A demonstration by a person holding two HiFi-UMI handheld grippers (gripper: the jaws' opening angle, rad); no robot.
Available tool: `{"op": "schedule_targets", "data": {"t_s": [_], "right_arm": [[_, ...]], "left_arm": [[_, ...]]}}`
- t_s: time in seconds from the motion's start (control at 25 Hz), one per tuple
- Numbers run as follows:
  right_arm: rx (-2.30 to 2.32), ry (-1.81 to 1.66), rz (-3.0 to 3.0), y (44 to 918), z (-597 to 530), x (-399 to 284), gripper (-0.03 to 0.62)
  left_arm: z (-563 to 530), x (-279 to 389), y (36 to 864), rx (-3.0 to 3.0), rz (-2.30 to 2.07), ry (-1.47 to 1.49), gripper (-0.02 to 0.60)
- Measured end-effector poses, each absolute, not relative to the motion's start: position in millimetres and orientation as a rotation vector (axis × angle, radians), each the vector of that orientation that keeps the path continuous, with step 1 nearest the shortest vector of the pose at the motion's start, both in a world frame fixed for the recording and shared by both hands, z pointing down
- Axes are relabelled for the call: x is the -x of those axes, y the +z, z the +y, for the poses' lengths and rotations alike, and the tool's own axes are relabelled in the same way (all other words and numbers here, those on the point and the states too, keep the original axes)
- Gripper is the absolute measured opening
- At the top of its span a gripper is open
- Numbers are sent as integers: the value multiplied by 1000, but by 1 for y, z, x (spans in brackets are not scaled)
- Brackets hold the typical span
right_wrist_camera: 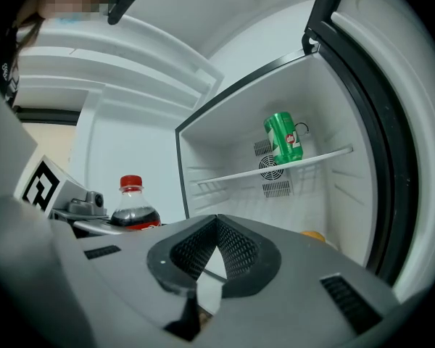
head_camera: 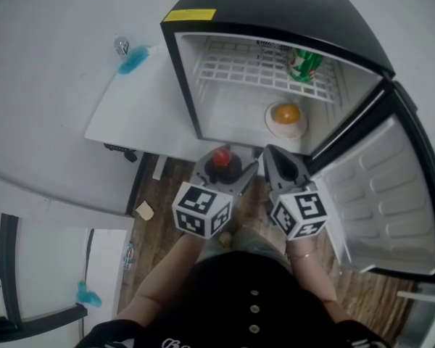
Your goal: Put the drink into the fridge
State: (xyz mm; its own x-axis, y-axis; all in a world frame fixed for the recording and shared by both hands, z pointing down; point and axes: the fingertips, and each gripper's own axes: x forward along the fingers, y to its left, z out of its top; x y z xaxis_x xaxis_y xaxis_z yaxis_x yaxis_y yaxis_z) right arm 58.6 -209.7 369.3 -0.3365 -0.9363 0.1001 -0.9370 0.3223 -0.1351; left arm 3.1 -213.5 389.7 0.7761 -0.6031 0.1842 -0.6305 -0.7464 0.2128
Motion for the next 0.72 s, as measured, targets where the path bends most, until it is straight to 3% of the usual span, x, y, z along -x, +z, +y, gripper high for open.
{"op": "schedule_targets", "data": {"t_s": [0.72], "right_arm": [[-1657,306,-2618,372,-218,-62,9]], "left_arm": [[-217,-6,394,-2629,-1073,157,324]]}}
